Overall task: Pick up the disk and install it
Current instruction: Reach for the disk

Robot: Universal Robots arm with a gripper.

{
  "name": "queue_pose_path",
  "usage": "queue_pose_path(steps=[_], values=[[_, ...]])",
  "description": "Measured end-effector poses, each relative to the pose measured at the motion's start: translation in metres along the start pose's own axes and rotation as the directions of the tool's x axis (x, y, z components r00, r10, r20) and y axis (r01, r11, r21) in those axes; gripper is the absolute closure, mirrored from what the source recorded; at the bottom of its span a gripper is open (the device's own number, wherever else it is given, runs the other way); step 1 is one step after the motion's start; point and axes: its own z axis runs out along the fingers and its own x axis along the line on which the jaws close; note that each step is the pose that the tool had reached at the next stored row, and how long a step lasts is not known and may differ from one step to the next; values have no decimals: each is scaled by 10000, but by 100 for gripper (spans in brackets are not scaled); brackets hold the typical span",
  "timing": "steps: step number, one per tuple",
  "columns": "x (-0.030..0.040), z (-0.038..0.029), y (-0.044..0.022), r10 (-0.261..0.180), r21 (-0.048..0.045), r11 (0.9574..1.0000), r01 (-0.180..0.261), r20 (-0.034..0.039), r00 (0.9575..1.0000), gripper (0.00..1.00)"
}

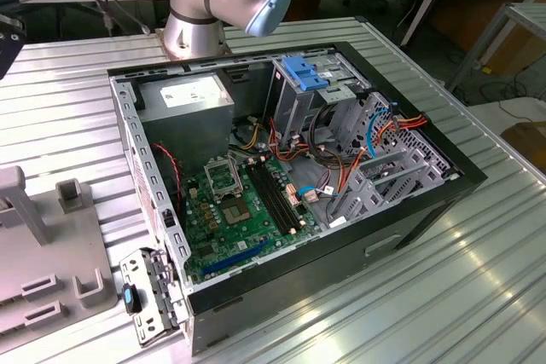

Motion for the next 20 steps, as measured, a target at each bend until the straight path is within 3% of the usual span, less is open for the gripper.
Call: queue_pose_path(steps=[20], values=[[450, -6, -17, 0, 0, 10000, 0, -2, 10000, 89]])
